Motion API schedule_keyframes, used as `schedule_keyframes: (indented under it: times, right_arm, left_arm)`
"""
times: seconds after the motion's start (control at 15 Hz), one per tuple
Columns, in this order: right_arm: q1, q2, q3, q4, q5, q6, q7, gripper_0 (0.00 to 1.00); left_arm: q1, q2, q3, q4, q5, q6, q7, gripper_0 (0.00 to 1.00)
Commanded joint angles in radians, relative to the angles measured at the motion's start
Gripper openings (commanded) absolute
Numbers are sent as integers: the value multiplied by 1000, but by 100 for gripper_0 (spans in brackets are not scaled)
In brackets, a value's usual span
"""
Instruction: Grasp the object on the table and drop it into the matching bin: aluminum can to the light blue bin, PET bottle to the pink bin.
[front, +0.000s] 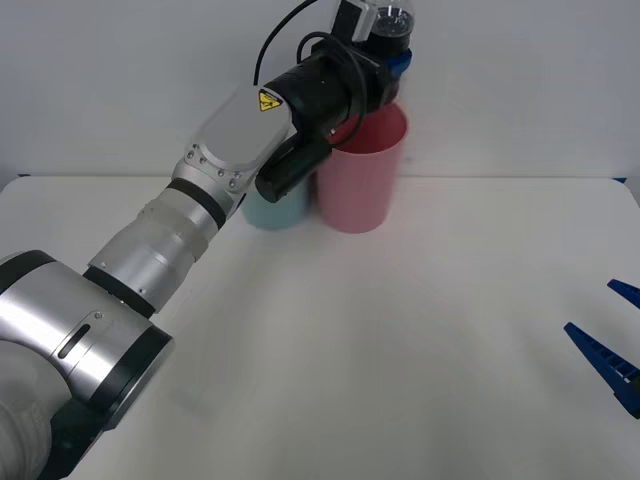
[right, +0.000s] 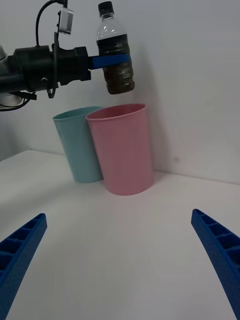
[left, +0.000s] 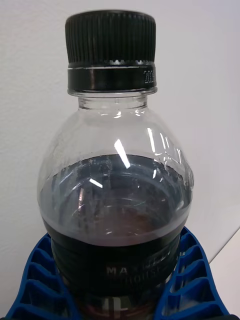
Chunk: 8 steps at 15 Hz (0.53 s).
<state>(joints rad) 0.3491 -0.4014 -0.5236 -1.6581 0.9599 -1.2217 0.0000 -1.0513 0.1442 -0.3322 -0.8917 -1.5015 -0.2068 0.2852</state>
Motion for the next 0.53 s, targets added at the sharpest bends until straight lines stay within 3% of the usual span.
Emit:
schedule_keyframes:
  times: [0.07,0.33,0.53]
  right_arm:
    - [0,0,0,0,0,0,0,100]
    - [0,0,0,0,0,0,0,100]
    - [0,0,0,0,0,0,0,100]
  left_arm:
    - [-3,6,-1,-1,-6,0,-15,100]
    - [-3,29,-1,-3,17,-10,-17,100]
    - [-1,78,-1,-16,70,-83,-15,100]
